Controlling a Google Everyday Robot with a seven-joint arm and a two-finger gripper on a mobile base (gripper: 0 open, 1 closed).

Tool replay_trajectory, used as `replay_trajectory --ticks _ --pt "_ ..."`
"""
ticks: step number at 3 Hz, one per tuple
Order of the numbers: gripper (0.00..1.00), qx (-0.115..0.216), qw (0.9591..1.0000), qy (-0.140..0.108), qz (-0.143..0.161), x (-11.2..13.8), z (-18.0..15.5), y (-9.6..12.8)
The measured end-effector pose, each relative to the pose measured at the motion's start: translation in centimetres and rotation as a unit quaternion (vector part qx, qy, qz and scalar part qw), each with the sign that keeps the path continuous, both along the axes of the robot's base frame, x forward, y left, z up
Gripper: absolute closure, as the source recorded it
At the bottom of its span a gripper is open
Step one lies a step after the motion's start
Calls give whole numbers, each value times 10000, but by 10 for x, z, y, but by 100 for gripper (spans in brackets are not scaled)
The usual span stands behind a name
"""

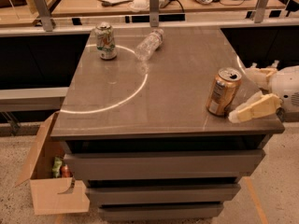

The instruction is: Move orange can near water bottle

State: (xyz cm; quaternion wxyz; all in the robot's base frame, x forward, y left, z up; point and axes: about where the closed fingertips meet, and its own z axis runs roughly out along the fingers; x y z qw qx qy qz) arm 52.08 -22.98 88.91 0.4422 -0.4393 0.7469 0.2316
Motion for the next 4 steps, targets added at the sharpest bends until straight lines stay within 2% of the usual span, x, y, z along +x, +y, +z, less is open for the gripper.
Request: replay_trajectory --ticks 1,2,3,4 --pt "19 231 9994 -112 223 8 0 21" --pt "42 317 9986 -199 371 14 1 35" --pt "73 348 9986 -310 253 40 10 45" --pt "96 311 9986 -405 111 65 19 47"
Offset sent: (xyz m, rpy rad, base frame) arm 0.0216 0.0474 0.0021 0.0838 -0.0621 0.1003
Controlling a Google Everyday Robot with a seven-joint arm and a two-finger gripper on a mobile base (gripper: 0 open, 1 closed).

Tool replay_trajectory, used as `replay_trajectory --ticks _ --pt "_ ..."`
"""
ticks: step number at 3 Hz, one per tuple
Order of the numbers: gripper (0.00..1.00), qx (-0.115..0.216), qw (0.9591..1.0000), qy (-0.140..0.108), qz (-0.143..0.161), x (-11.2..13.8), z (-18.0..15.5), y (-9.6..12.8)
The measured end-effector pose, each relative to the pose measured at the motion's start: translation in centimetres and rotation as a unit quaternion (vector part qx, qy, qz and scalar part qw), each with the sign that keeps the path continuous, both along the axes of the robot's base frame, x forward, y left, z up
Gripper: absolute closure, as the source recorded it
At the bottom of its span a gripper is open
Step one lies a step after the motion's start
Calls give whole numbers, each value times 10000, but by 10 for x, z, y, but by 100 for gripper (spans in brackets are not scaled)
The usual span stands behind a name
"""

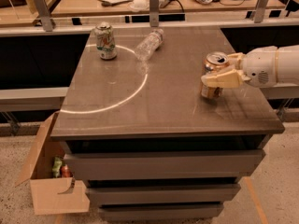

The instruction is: Move orange can near water bottle

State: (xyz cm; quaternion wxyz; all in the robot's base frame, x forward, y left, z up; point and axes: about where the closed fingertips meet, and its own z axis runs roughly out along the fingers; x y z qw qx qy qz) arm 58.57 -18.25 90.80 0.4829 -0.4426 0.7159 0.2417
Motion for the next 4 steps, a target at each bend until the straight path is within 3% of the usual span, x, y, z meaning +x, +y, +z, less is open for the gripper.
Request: replay_trajectory --ticks 1,2,4 --pt "100 -5 9995 -110 -285 41 14 2" --pt "100 118 9973 -240 -683 104 33 16" --pt "100 363 9943 -182 -983 166 50 52"
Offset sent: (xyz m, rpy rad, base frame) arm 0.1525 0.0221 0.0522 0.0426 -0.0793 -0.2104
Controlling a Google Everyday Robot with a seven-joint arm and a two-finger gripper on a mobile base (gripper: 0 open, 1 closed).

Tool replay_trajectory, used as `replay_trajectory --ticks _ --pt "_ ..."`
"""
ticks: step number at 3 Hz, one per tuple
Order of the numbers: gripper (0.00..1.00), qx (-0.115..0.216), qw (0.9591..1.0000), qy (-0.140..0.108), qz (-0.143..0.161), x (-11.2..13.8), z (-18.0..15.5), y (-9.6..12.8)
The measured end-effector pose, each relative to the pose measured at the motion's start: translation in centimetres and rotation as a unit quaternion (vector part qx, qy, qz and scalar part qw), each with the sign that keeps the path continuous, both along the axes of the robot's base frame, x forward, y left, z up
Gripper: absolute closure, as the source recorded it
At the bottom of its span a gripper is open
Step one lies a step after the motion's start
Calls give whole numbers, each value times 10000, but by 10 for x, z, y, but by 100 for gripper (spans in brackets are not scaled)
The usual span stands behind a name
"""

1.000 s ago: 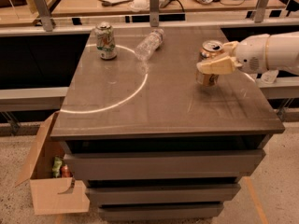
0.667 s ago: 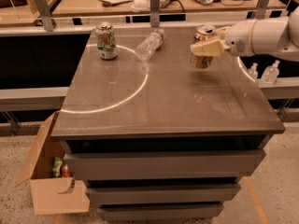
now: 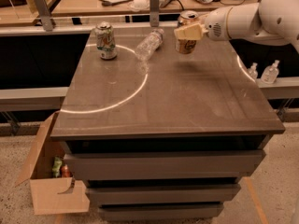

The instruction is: Move orange can near water bottle

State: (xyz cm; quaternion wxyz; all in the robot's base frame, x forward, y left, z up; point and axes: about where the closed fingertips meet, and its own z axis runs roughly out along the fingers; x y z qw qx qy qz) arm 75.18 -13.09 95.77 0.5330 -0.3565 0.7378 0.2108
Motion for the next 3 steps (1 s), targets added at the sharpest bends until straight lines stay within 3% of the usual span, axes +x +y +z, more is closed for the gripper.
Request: replay_trajectory --ticks 1,2,3 --pt "100 46 9998 201 38 29 -19 37" --pt "100 19 9995 283 113 38 -30 50" --pt "82 -95 9990 351 266 51 -44 64"
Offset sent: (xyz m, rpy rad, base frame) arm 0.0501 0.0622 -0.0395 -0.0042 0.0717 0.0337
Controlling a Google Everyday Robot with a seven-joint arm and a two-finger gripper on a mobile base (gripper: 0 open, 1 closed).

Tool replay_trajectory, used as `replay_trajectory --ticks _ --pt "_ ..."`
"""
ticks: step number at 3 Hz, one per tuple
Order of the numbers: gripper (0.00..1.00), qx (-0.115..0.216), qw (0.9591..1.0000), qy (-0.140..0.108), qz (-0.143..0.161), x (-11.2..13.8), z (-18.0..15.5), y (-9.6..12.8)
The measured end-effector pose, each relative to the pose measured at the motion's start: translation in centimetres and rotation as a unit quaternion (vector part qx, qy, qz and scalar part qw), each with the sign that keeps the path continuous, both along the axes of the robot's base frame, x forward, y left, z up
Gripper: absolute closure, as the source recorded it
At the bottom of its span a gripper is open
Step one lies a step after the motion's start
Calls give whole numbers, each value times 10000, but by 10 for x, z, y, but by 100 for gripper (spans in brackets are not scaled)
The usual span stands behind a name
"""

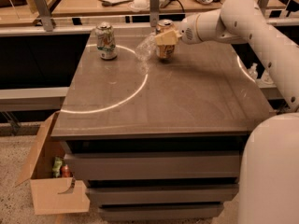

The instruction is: Move orange can near water bottle

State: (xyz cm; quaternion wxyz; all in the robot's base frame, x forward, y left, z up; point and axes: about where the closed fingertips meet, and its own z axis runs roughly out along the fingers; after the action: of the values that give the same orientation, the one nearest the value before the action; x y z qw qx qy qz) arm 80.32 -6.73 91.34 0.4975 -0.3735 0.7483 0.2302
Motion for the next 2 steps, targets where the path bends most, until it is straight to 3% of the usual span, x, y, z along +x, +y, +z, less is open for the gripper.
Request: replay_trajectory --ticks 2 --pt "35 -110 9999 18 125 7 -20 1"
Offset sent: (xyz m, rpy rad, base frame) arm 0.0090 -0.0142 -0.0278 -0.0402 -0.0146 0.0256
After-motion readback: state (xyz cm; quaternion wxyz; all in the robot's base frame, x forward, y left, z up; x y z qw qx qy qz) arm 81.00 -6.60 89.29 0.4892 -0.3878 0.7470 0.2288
